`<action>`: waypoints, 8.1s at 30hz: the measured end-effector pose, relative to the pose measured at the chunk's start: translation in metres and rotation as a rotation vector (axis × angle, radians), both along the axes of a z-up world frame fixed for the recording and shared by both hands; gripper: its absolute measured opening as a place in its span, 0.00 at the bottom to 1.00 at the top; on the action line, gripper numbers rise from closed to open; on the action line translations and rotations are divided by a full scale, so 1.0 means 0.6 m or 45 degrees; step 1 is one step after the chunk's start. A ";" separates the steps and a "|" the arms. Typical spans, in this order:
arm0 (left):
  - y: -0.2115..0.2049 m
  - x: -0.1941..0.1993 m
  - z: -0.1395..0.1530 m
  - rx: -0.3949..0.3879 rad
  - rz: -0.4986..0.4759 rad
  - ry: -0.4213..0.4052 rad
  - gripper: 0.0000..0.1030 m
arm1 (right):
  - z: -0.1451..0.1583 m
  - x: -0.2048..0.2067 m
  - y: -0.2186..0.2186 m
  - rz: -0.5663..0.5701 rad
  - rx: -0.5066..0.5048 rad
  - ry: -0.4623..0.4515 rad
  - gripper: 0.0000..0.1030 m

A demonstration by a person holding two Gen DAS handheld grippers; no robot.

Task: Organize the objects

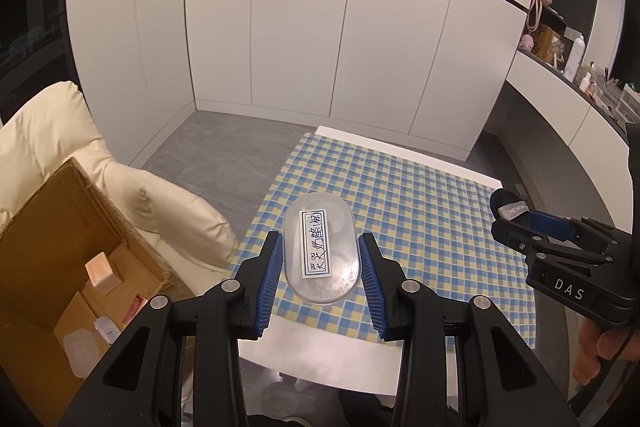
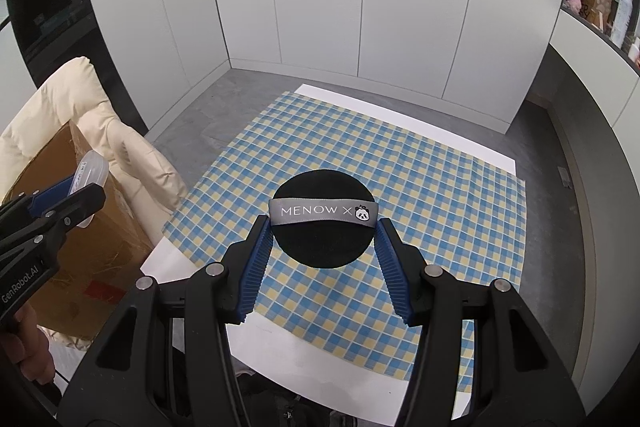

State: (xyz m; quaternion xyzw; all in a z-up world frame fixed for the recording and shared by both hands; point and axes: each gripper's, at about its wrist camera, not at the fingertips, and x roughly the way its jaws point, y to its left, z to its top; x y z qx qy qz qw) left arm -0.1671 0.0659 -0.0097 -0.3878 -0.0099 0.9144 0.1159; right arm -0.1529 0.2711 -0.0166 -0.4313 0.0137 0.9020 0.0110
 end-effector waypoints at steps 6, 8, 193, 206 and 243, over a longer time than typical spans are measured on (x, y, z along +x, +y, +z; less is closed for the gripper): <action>-0.018 0.002 -0.003 -0.005 0.026 -0.002 0.38 | 0.000 -0.005 -0.021 0.022 0.000 0.002 0.53; -0.024 0.003 -0.003 -0.005 0.035 -0.003 0.38 | 0.000 -0.007 -0.029 0.031 0.002 0.005 0.53; -0.530 0.191 -0.027 -0.119 0.837 -0.058 0.99 | -0.014 -0.007 -0.641 0.826 -0.001 -0.016 0.87; -0.530 0.189 -0.028 -0.121 0.838 -0.065 0.99 | -0.019 -0.015 -0.635 0.797 -0.010 -0.017 0.97; -0.470 0.133 -0.030 -0.099 0.750 -0.074 0.99 | -0.014 -0.037 -0.540 0.675 -0.006 -0.010 0.99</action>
